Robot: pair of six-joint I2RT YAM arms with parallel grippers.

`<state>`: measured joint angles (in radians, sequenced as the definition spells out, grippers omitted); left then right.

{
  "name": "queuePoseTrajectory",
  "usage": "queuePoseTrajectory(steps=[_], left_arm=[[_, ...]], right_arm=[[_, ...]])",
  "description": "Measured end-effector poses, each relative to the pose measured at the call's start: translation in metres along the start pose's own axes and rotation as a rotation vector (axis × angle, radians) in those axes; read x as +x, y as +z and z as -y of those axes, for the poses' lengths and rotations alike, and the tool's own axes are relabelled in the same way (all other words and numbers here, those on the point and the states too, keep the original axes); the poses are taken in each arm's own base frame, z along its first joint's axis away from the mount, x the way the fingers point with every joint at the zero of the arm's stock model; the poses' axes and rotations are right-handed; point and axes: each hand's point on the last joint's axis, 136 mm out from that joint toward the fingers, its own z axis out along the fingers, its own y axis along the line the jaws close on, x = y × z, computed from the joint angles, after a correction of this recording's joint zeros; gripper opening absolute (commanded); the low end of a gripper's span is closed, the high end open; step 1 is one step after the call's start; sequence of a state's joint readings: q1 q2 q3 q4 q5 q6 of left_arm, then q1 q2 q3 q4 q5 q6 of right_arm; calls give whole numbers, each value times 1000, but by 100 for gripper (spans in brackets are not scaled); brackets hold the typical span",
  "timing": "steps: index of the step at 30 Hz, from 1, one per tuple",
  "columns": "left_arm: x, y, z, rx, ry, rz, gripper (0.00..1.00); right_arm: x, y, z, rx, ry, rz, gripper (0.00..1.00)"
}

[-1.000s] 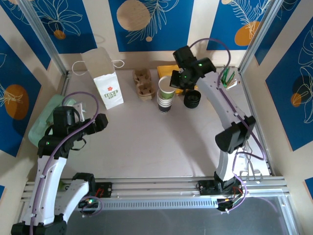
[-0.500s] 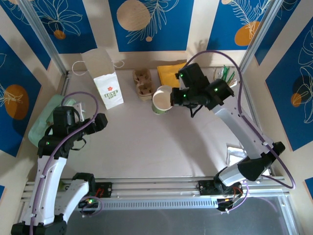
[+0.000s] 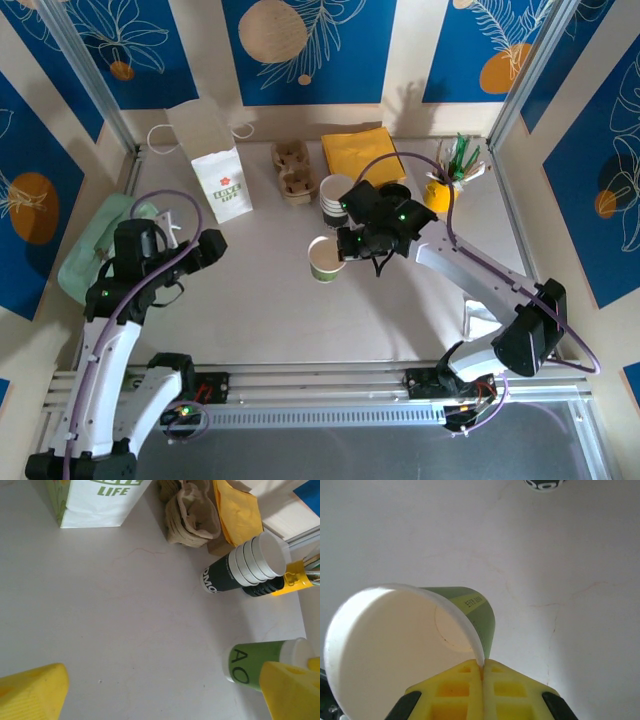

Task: Pack the takeout coffee

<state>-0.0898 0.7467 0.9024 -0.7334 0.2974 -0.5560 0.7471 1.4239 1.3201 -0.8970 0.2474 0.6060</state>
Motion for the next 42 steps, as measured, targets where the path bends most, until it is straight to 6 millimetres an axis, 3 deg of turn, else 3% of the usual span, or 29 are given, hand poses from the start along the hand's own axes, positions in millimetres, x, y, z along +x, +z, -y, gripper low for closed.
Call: queuePoseTrajectory(steps=[7, 35, 42], left_arm=[[5, 3, 3, 34, -14, -14, 98], [13, 18, 5, 42, 27, -97, 98], [22, 30, 13, 66, 54, -139, 98]], right_arm=[[10, 23, 12, 32, 16, -4, 5], [15, 68, 36, 119, 78, -51, 10], [15, 72, 35, 107, 91, -65, 29]])
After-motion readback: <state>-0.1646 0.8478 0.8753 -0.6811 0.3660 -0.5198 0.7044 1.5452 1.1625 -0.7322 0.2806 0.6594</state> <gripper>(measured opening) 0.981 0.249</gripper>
